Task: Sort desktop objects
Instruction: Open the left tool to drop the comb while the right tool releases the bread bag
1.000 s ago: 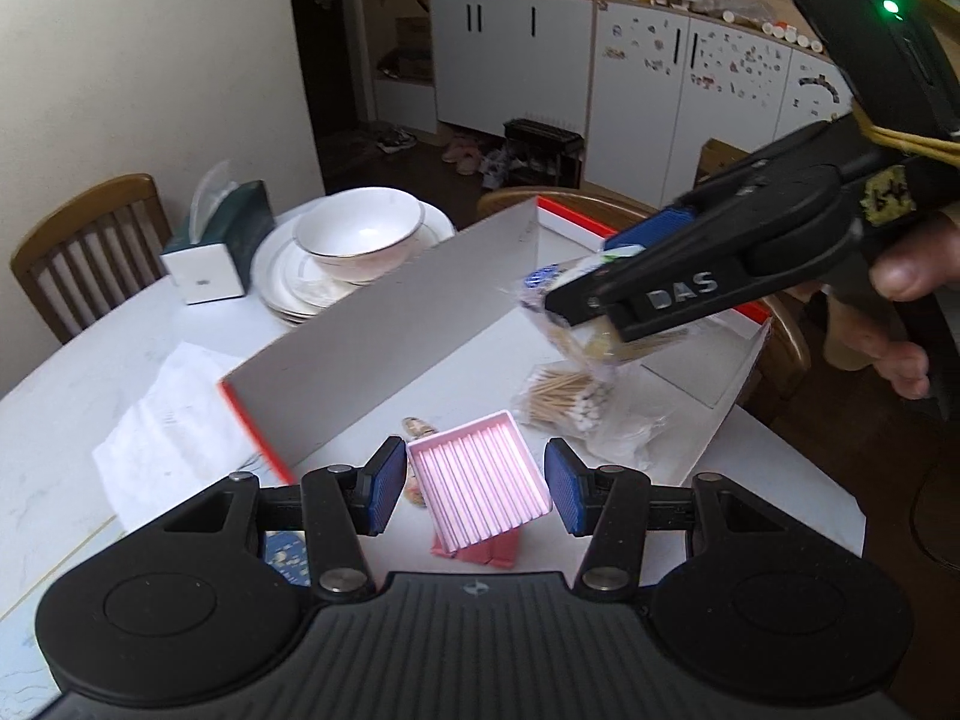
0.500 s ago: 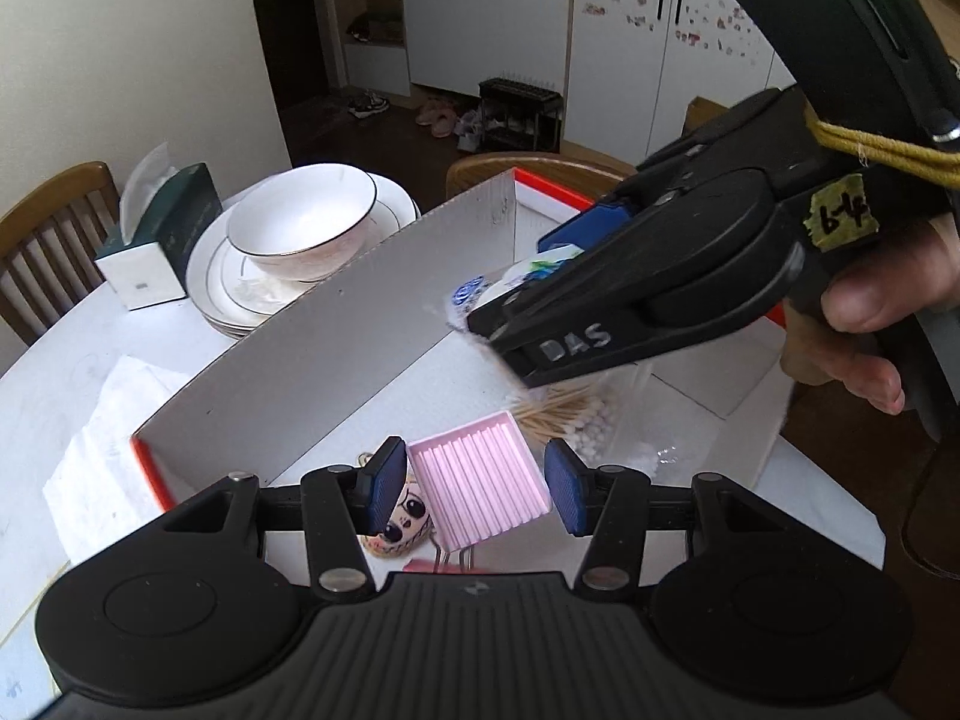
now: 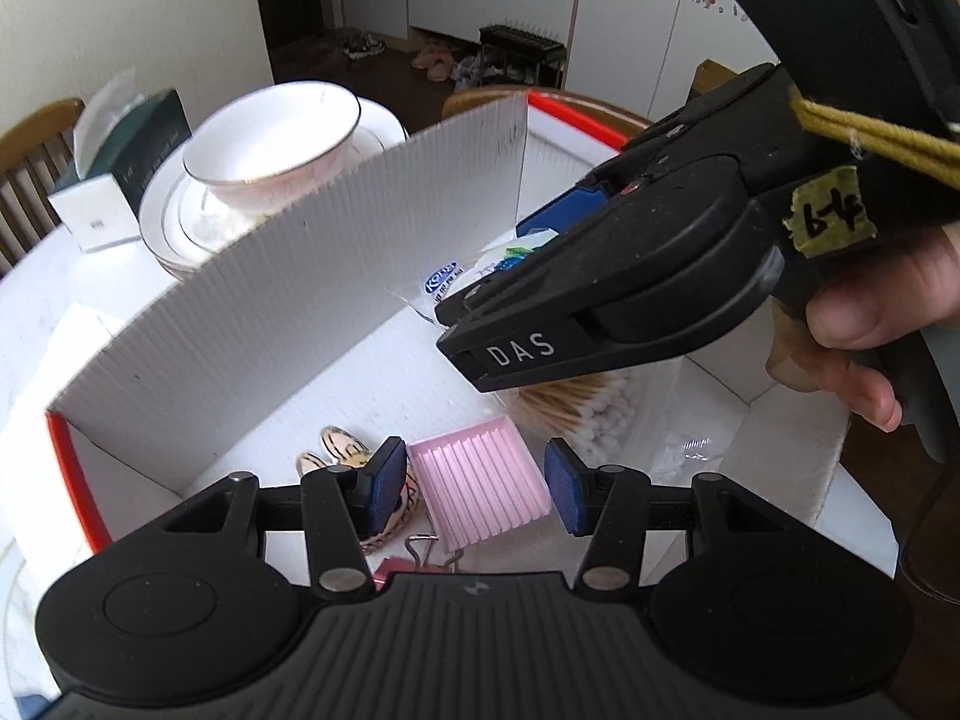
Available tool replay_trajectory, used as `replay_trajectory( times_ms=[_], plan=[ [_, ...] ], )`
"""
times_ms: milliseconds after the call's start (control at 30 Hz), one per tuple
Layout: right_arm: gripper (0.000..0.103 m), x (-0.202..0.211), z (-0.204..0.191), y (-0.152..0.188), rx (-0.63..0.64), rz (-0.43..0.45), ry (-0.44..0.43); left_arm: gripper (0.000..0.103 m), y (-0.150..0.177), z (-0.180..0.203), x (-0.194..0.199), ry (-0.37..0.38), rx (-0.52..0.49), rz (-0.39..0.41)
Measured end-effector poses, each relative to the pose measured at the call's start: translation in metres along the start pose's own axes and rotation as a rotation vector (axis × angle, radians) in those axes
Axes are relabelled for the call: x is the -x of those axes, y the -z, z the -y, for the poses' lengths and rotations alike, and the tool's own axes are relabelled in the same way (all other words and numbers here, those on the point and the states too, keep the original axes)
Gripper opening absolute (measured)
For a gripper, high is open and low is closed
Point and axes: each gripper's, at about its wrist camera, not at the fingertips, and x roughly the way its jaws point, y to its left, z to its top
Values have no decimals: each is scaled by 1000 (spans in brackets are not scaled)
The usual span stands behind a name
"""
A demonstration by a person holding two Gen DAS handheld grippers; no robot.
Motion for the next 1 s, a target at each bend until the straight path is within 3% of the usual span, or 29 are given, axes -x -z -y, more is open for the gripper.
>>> replay_trajectory(
  times_ms=[500,1000],
  plan=[
    [54,-12,-4,1,-9,-30,1,50,2,-6,-20,19,33,-120],
    [61,18,-1,4,-11,40,-36,50,15,-3,16,22,54,-20]
  ],
)
